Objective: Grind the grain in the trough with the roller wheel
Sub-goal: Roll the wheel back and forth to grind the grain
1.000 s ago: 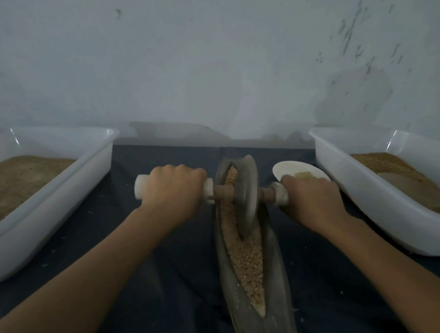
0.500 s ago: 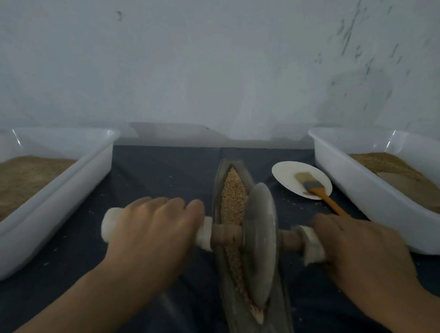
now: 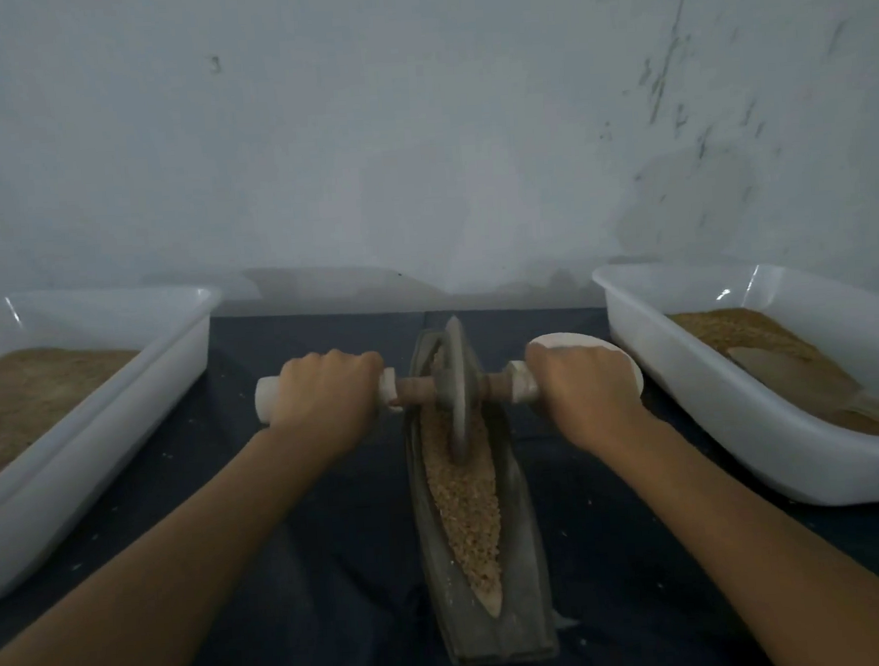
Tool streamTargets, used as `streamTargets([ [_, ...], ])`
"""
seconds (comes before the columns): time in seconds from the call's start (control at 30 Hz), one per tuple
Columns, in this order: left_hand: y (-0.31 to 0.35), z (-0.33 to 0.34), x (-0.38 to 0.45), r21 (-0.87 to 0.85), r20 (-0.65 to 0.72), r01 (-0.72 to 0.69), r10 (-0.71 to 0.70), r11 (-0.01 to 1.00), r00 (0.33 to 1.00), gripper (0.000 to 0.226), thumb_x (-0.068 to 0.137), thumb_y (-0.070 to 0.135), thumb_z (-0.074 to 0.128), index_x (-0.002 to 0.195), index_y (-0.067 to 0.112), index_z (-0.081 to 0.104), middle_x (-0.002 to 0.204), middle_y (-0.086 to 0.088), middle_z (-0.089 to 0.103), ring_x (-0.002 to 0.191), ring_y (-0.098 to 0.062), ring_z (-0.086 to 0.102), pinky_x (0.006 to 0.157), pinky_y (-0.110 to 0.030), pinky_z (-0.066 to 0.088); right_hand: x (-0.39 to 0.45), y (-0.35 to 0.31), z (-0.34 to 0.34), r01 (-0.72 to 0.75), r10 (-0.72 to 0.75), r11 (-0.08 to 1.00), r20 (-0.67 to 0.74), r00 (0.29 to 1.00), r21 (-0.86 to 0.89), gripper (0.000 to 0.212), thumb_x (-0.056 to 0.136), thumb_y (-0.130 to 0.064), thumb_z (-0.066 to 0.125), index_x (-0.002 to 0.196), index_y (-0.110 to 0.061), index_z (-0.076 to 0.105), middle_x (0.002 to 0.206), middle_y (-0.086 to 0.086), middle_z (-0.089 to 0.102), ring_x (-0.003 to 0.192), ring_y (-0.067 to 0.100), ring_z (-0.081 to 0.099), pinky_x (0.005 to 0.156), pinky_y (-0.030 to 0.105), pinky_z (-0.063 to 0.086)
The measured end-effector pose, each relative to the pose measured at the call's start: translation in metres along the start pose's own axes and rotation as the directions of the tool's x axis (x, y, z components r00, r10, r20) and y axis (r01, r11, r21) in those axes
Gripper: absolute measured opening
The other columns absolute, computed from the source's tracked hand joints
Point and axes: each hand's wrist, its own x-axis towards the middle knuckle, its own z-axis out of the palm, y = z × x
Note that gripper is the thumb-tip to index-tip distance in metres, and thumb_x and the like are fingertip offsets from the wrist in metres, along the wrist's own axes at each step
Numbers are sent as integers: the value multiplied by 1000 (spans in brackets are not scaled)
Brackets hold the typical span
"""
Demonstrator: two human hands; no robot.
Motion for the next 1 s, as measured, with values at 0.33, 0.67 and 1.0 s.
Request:
streamTargets([
  [0.33,0,-34,-84,16,-176,-257,256,966,951,58,38,23,89,64,26,37,51,7,43,39,-16,42,46,-25,24,-94,7,-51,144,-141,981,-29,990,127,57,38,-25,90,62,-27,38,45,-10,30,33,12,29,30,24,28],
  [0.67,-3,9,14,-31,-22,23,-24,999,999,20,83,35,61,83,27,42,87,0,62,79,-26,60,62,-34,36,24,1,5,-5,4,1000,-26,1000,-31,29,82,-31,67,84,-22,40,79,2,64,68,26,61,49,27,25],
  [1.0,-5,-25,-97,-23,-256,-257,243,966,936,56,36,25,89,62,24,40,49,9,43,37,-11,34,44,-22,21,-81,3,-56,170,-151,978,-152,977,123,46,42,-14,89,65,-20,50,51,-2,50,38,20,46,33,30,40],
])
